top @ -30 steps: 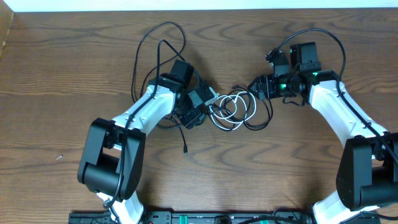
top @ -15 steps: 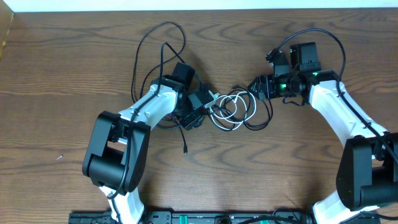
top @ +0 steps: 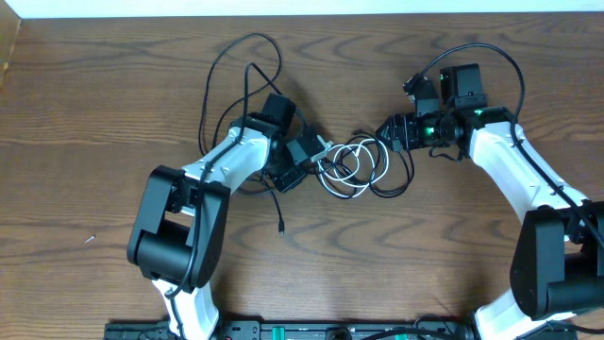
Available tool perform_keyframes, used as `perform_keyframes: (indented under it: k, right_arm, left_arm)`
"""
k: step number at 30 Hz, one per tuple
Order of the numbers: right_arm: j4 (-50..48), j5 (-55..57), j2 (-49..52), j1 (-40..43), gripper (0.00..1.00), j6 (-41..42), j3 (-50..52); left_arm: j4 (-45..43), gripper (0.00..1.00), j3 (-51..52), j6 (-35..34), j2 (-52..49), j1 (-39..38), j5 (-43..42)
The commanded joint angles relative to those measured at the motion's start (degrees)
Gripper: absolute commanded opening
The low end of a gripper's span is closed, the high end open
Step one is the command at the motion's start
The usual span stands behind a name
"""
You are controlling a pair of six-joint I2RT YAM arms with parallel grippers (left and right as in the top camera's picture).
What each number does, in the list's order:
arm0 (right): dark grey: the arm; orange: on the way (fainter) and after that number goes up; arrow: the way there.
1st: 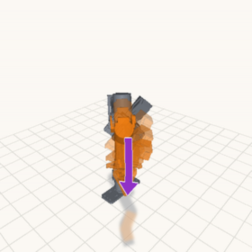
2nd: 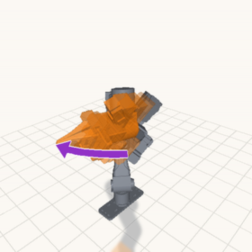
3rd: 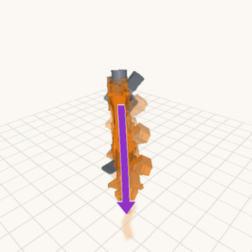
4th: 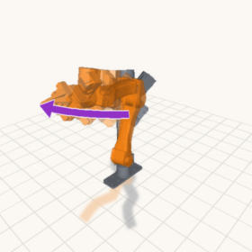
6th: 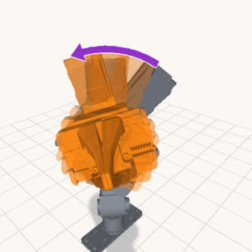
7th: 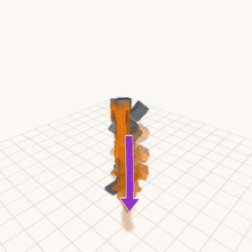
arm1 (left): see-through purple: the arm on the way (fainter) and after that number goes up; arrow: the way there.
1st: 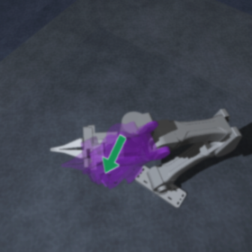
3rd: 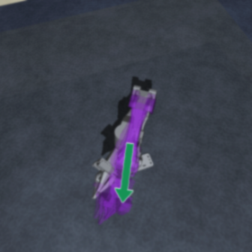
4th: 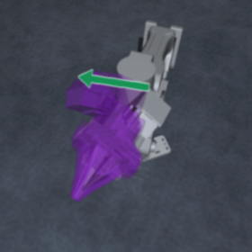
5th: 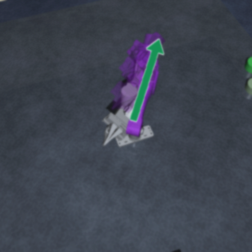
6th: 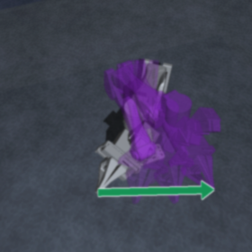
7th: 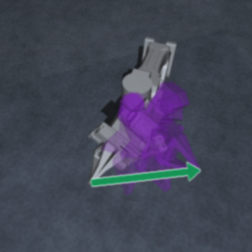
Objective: Untangle cables
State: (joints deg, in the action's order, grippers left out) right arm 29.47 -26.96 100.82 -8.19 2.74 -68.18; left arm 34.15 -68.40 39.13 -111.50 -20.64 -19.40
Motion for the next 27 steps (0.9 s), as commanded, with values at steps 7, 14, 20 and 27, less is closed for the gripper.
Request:
perform_keyframes:
  k: [7,14,20,27]
  right_arm:
    - [0.1,-0.1,-0.3,0.2,0.77,-0.7,-0.4]
    - [-0.3,-3.2,-0.3,0.2,0.77,-0.7,-0.4]
    - [-3.2,-10.4,-0.3,0.2,0.74,-0.7,-0.4]
    - [-9.4,-17.2,-1.3,0.2,0.72,2.1,-0.4]
  left_arm:
    - [0.9,0.07,-2.3,-9.2,2.8,-0.1,4.6]
    - [-0.6,0.08,-6.4,-29.7,17.3,-0.1,6.6]
    - [-3.5,0.07,-6.4,-39.6,27.1,-0.1,6.4]
    - [-9.8,0.07,-6.4,-41.6,33.3,-0.1,6.4]
